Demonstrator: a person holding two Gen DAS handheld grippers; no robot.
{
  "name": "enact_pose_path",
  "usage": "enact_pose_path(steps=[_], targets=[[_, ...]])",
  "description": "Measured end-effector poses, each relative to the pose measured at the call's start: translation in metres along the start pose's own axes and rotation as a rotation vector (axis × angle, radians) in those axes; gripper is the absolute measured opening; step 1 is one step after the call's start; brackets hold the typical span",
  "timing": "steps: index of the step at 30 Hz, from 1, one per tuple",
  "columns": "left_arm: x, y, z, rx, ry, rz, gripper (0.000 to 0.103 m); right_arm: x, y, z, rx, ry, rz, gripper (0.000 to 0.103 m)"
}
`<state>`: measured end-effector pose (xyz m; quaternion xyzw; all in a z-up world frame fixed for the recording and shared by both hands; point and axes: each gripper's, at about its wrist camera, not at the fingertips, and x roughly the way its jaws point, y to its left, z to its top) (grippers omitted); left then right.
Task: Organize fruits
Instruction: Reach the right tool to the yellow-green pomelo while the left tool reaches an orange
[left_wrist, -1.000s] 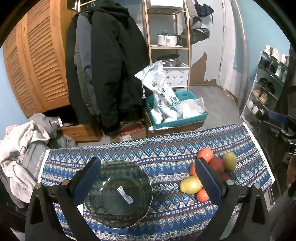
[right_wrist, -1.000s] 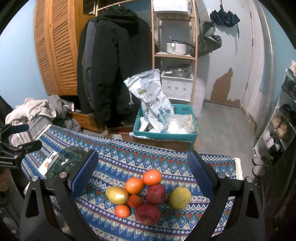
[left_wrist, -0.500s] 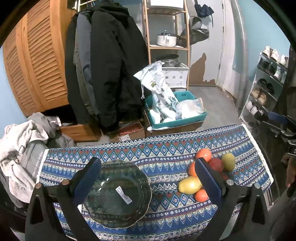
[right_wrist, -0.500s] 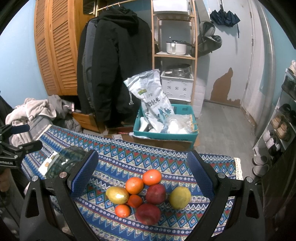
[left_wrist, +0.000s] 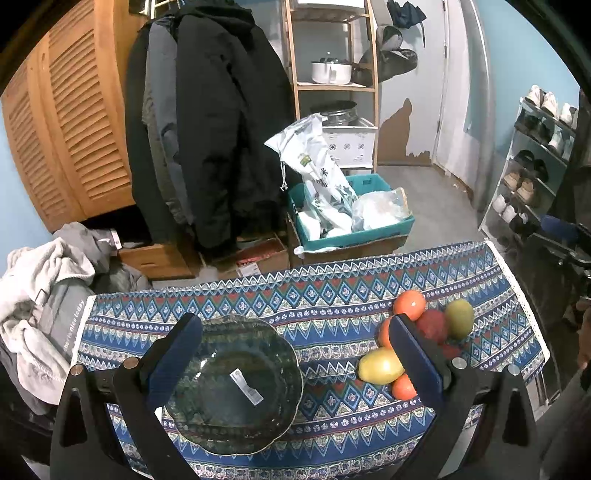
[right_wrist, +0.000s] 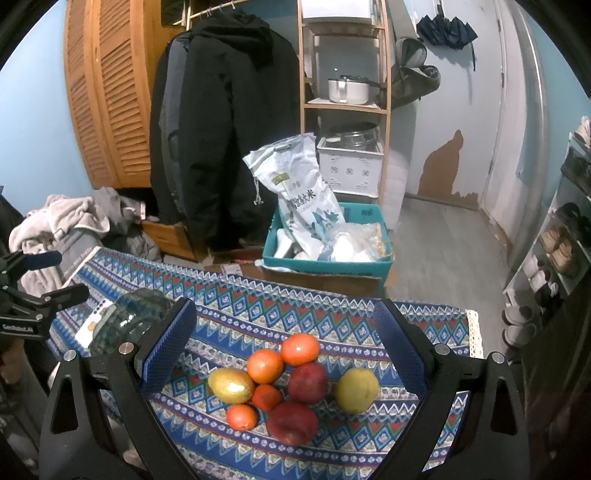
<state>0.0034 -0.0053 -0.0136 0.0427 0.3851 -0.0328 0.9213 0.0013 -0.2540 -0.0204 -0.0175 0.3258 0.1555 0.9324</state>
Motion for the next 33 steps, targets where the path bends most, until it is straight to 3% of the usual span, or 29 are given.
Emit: enact_pose_path(steps=[11, 24, 33], targets=[[0.029, -0.013, 0.002, 0.036, 0.04, -0.017, 0.102, 0.016, -0.018, 0.001, 0.014, 0.064, -0.035, 0.095], [0.094, -0.053, 0.003, 0.08, 0.196, -0.132, 0.102, 0.052, -0.059, -0.011, 0.076, 0.191, -0.098, 0.095], [0.127, -0.074, 0.004, 0.101, 0.256, -0.156, 0.102, 0.085, -0.089, -0.029, 0.132, 0.301, -0.128, 0.095]])
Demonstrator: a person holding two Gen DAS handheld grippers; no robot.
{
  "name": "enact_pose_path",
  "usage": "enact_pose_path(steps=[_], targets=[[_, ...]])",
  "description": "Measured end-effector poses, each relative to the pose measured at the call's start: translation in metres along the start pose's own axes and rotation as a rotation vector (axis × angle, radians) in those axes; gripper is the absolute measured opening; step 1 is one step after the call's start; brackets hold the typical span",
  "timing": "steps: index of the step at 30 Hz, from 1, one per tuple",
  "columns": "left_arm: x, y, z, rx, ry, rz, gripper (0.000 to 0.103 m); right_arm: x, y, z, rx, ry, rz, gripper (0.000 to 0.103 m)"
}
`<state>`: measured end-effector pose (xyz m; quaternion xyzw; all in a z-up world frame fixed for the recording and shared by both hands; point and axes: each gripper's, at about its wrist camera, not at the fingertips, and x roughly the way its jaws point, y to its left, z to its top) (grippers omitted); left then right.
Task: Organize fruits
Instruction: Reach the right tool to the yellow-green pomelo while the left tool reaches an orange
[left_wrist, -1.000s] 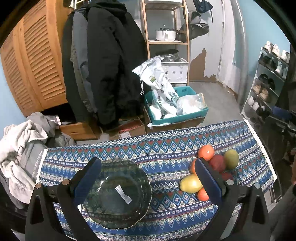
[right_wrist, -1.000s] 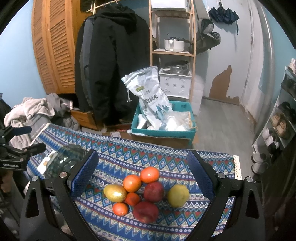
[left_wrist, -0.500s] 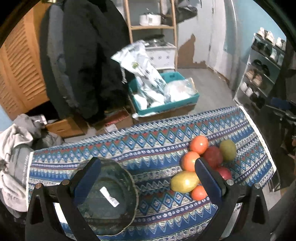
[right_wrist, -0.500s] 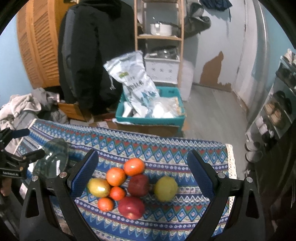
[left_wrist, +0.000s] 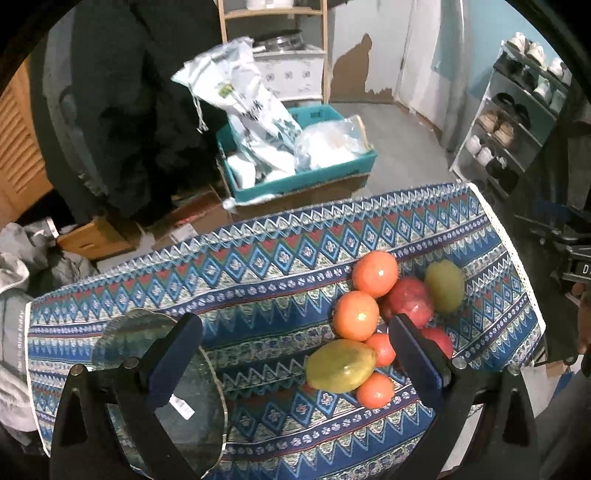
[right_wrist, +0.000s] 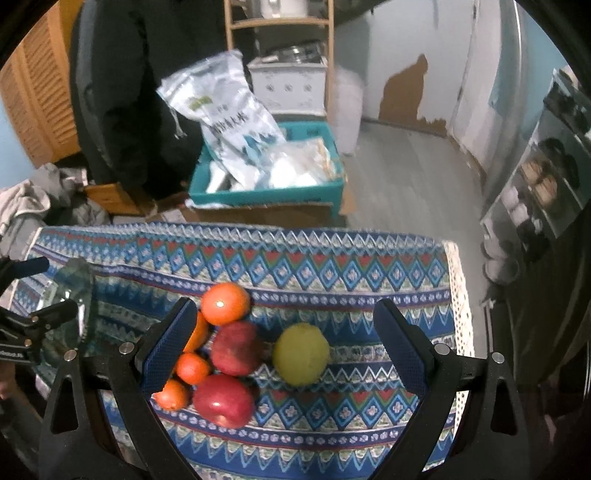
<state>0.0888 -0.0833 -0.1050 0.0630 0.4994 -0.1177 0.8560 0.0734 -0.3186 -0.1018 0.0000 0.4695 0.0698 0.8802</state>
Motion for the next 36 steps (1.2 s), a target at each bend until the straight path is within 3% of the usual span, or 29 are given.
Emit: enact_pose_path(steps=[21, 36], targets=[[0.117, -0.043, 0.002, 0.061, 0.236, -0.058, 0.102, 0.081, -0.036, -0.03, 0.058, 0.219, 0.003, 0.095], [0.168, -0.047, -0.001, 0.032, 0.335, -0.09, 0.098, 0.133, -0.046, -0.044, 0.093, 0.333, 0.026, 0.095]])
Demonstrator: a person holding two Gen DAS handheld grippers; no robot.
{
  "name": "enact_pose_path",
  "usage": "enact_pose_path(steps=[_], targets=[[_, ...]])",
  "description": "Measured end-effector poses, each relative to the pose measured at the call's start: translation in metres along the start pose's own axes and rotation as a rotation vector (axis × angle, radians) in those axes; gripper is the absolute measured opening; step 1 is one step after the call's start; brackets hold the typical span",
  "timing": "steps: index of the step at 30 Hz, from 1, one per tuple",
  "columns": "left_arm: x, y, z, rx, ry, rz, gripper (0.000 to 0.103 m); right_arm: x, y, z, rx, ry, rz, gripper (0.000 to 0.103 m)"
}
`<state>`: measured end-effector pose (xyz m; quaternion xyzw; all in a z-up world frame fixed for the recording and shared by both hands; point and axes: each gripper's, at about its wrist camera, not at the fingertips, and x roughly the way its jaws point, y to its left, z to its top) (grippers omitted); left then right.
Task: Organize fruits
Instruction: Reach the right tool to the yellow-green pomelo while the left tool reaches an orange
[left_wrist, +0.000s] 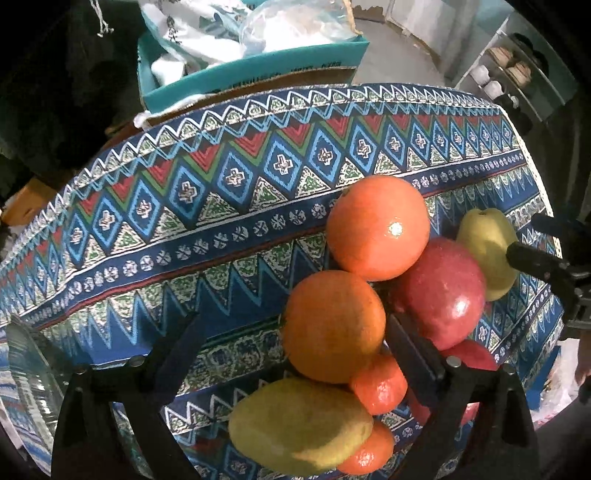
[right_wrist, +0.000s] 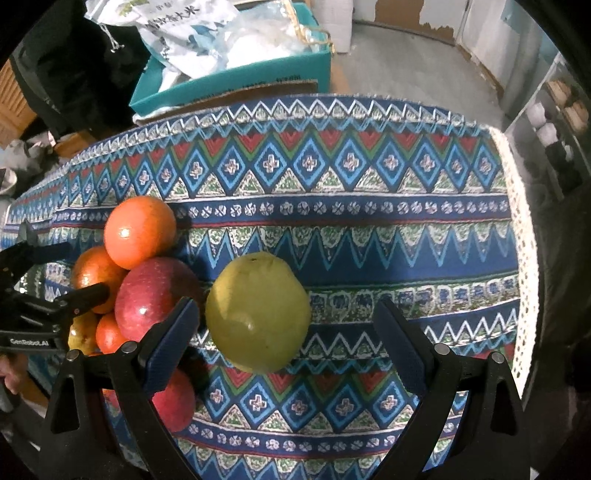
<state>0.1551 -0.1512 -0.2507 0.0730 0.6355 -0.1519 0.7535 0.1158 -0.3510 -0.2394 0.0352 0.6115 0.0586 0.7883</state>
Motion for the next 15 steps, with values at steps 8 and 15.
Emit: enact_pose_path(steps=[8, 15], targets=[[0.024, -0.002, 0.003, 0.014, 0.049, -0.049, 0.081, 0.021, 0.0, 0.005, 0.02, 0.04, 0.039, 0.094], [0.029, -0.004, 0.003, 0.023, 0.059, -0.108, 0.059, 0.044, 0.005, 0.006, 0.03, 0.089, 0.074, 0.086]])
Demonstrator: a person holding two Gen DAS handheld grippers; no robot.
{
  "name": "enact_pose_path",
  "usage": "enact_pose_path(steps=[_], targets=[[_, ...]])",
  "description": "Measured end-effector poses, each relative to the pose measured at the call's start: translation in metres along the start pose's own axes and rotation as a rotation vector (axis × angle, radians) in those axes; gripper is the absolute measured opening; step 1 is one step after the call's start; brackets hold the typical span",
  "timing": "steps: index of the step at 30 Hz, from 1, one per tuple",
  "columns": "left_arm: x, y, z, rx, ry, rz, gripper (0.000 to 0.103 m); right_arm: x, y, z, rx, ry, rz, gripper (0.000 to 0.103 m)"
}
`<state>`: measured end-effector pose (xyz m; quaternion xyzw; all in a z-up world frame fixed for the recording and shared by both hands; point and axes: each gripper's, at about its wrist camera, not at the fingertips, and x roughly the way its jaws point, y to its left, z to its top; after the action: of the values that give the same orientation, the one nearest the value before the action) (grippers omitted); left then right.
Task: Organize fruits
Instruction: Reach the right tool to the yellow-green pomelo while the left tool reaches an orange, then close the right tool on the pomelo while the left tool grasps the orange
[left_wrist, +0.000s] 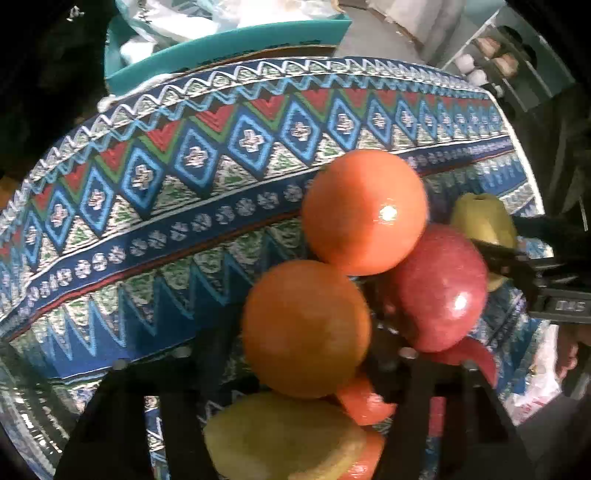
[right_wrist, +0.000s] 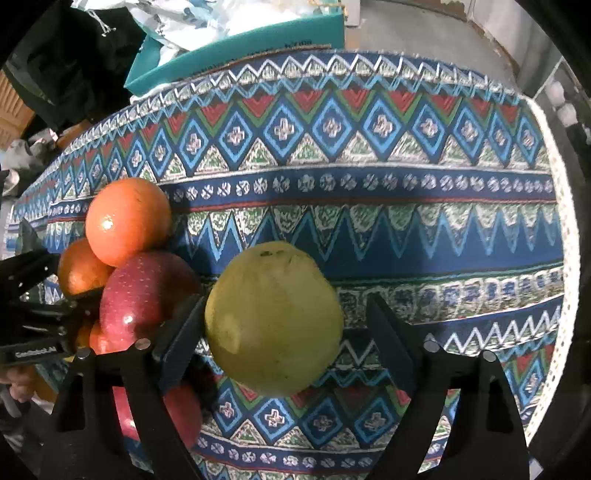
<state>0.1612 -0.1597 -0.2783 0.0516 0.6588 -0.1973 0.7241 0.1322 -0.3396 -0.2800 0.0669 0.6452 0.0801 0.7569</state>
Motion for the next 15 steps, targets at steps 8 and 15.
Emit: enact_pose_path(steps=[8, 15], targets=[[0.003, -0.004, -0.003, 0.003, -0.017, -0.003, 0.058, 0.013, 0.006, 0.0, -0.004, 0.014, 0.045, 0.07], [-0.023, -0.002, -0.013, 0.02, -0.068, 0.015, 0.058, 0.01, 0.015, -0.008, -0.067, -0.023, -0.028, 0.07]])
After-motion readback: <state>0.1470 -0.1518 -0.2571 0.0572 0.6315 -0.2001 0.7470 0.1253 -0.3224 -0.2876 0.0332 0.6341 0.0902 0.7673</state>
